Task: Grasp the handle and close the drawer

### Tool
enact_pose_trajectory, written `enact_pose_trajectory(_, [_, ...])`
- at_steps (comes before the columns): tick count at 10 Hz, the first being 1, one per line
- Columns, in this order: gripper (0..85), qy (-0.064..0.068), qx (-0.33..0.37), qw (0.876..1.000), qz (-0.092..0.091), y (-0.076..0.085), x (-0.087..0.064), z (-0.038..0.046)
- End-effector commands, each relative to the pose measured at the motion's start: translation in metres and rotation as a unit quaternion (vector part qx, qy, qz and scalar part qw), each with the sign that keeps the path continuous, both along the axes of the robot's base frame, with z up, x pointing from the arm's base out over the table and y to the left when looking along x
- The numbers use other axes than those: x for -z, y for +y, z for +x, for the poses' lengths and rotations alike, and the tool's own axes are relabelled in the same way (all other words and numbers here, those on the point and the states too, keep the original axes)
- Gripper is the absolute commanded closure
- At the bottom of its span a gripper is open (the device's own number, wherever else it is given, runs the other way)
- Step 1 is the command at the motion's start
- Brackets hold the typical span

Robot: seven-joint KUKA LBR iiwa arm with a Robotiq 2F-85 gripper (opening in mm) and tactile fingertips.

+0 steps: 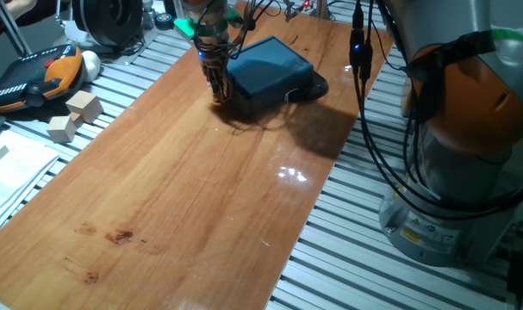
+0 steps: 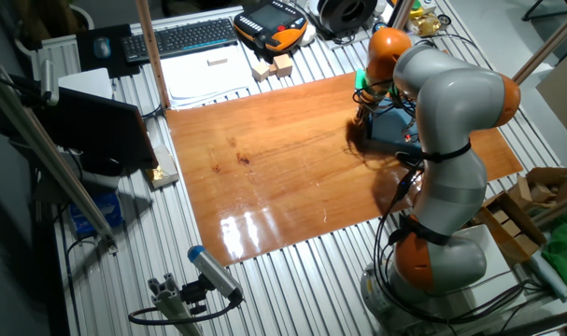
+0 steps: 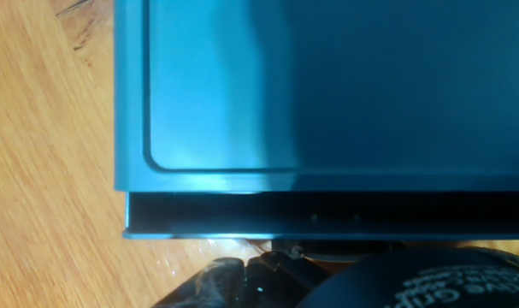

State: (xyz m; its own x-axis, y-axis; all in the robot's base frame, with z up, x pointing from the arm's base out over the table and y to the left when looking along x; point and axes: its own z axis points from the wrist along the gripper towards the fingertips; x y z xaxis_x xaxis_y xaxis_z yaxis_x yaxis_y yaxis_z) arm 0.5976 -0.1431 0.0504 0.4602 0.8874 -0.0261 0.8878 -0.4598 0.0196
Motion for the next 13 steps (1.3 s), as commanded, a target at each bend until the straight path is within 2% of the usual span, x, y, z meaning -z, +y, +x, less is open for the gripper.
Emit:
enact_pose_trajectory(1, [82.7, 0.000, 0.001, 1.000, 0.000, -0.0008, 0.0003, -0.0006])
enact_pose_trajectory(13, [82.7, 0.006, -0.001, 1.000, -0.001, -0.0078, 0.0010, -0.0041])
